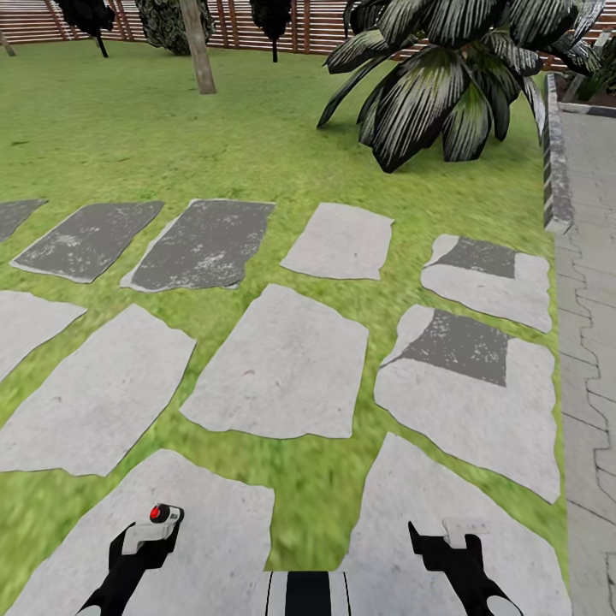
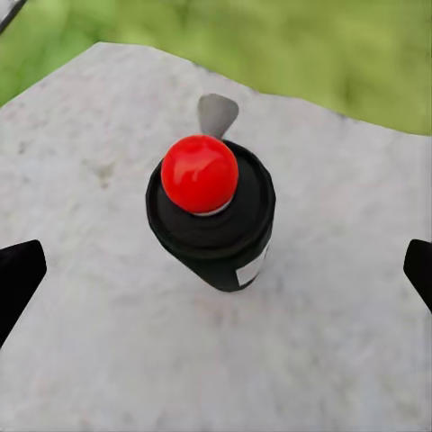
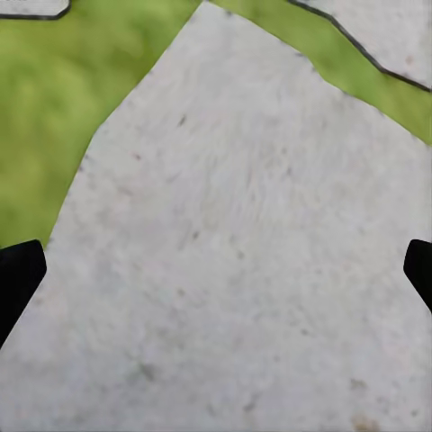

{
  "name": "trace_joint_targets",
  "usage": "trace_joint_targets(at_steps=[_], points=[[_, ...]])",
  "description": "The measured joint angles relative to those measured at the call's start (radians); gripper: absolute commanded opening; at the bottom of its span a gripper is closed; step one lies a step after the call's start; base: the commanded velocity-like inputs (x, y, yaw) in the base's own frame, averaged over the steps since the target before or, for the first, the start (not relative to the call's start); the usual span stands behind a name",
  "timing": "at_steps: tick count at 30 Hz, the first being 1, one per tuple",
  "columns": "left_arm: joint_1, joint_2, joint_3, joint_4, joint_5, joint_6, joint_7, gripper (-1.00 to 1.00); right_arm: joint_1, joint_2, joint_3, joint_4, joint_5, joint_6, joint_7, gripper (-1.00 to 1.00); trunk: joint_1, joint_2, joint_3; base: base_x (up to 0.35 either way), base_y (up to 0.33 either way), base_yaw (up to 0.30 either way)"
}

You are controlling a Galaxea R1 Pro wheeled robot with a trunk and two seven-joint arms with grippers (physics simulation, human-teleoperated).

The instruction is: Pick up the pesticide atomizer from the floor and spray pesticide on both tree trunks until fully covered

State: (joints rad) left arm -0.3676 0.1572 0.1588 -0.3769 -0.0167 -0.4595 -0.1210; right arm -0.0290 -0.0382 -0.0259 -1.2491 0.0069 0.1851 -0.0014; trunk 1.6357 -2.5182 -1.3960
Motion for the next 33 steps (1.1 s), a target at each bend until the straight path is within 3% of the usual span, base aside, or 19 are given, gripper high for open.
trace_joint_targets(at_steps=[17,23,33], points=[[0.000,0.000,0.000,-0.001,0.000,-0.002,-0.001,1.00,0.000,0.000,0.001,0.000,-0.001,0.000,-0.001,1.00,0.000,0.000,0.000,0.042,0.007,0.000],[0.000,0.000,0.000,-0.001,0.000,-0.003,-0.001,1.00,0.000,0.000,0.001,0.000,-0.001,0.000,-0.001,1.00,0.003,-0.001,-0.031,0.000,0.000,0.000],[0.000,0.000,0.000,-0.001,0.000,-0.003,-0.001,1.00,0.000,0.001,0.001,-0.001,-0.001,0.000,-0.001,1.00,0.003,-0.001,-0.035,0.000,0.000,0.000]])
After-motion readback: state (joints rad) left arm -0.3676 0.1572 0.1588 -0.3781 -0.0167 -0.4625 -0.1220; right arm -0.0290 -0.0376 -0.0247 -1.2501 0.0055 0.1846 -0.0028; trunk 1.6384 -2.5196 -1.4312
